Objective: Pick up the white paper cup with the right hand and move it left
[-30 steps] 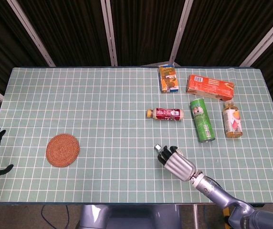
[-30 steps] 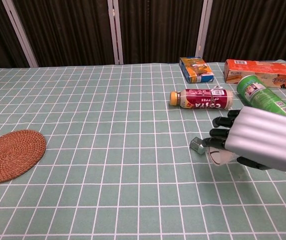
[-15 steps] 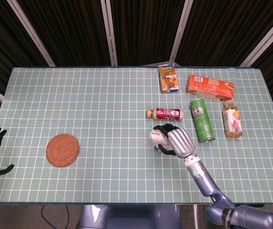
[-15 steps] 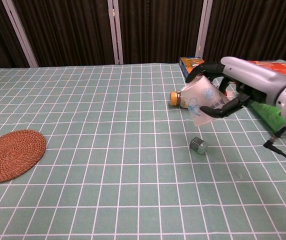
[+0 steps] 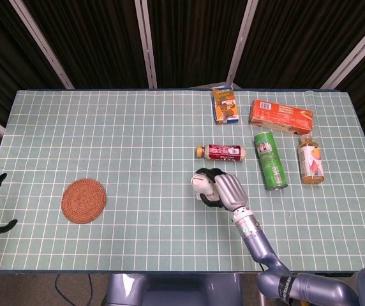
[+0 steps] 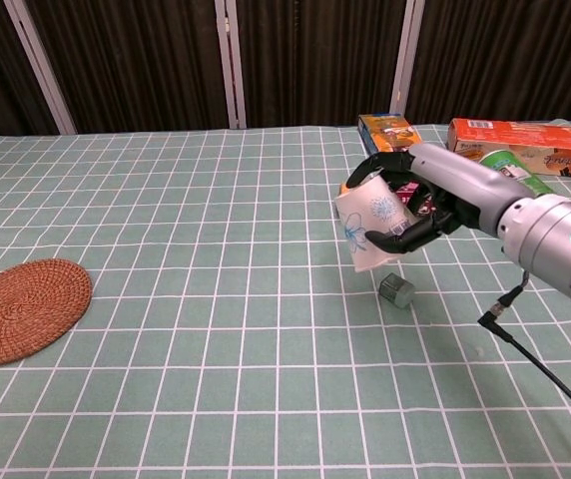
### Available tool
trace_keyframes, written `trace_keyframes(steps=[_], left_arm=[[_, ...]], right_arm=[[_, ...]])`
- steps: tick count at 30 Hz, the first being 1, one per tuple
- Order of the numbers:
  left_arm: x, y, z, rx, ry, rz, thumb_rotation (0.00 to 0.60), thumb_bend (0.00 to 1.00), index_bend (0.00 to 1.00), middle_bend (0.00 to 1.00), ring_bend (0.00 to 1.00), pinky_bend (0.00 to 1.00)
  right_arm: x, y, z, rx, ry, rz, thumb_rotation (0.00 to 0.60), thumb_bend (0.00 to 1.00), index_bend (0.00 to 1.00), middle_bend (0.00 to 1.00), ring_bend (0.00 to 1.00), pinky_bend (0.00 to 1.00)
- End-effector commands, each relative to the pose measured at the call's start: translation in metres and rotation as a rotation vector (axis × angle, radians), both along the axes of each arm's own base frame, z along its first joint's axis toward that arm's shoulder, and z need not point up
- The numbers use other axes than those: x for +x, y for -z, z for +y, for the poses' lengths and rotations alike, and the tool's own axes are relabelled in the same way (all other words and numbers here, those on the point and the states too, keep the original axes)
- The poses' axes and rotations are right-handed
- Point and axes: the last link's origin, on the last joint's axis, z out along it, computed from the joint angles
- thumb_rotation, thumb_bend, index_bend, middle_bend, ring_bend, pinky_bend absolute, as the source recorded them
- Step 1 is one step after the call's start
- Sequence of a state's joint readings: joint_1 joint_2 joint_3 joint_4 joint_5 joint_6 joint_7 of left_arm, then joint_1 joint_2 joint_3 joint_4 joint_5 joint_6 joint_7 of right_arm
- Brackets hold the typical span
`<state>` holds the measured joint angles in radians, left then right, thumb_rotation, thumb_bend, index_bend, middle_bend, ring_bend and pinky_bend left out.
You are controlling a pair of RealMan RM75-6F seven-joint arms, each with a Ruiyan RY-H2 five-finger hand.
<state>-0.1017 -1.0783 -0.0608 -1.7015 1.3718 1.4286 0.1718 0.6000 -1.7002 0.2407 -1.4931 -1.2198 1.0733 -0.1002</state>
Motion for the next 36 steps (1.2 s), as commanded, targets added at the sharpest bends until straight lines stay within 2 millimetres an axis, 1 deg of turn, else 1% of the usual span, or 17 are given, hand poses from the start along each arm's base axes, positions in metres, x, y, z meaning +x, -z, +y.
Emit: trace_keyframes(steps=[1,5,10,13,19,25,29,34,36], left_arm=[[0.001,0.000,0.000,-0.001,0.002,-0.001,0.600,0.00,0.00,0.00,0.00,0.00],[0.001,0.001,0.000,-0.005,0.002,0.001,0.600,0.00,0.00,0.00,0.00,0.00],[0.001,0.001,0.000,-0.002,0.002,0.003,0.600,0.00,0.00,0.00,0.00,0.00],[0.000,0.001,0.000,-0.005,0.000,0.005,0.600,0.00,0.00,0.00,0.00,0.00],[0.000,0.003,0.001,-0.008,-0.001,0.009,0.600,0.00,0.00,0.00,0.00,0.00],[0.000,0.003,0.001,-0.006,-0.003,0.009,0.600,0.00,0.00,0.00,0.00,0.00],[0.000,0.003,0.001,-0.007,-0.003,0.008,0.600,0.00,0.00,0.00,0.00,0.00],[0.000,0.003,0.001,-0.010,-0.003,0.009,0.600,0.00,0.00,0.00,0.00,0.00],[0.000,0.003,0.001,-0.010,-0.003,0.009,0.600,0.00,0.00,0.00,0.00,0.00]], right_arm=[[-0.001,0.004,-0.001,-0.014,-0.005,0.013,0.600,0.31,0.26,0.39,0.25,0.40],[-0.003,0.006,-0.004,-0.029,-0.008,0.030,0.600,0.31,0.26,0.39,0.25,0.40],[-0.011,0.011,-0.007,-0.030,0.015,0.044,0.600,0.31,0.26,0.39,0.25,0.40],[-0.014,0.014,-0.007,-0.027,0.023,0.047,0.600,0.31,0.26,0.39,0.24,0.40],[-0.014,0.019,-0.007,-0.029,0.016,0.055,0.600,0.31,0.26,0.39,0.24,0.39],[-0.020,0.021,-0.004,-0.024,0.013,0.072,0.600,0.30,0.26,0.39,0.23,0.37],[-0.024,0.021,-0.002,-0.011,0.017,0.067,0.600,0.30,0.25,0.35,0.21,0.35],[-0.027,0.020,0.004,0.015,0.003,0.063,0.600,0.28,0.18,0.30,0.19,0.33],[-0.028,0.020,0.007,0.025,-0.003,0.063,0.600,0.28,0.15,0.26,0.18,0.32]])
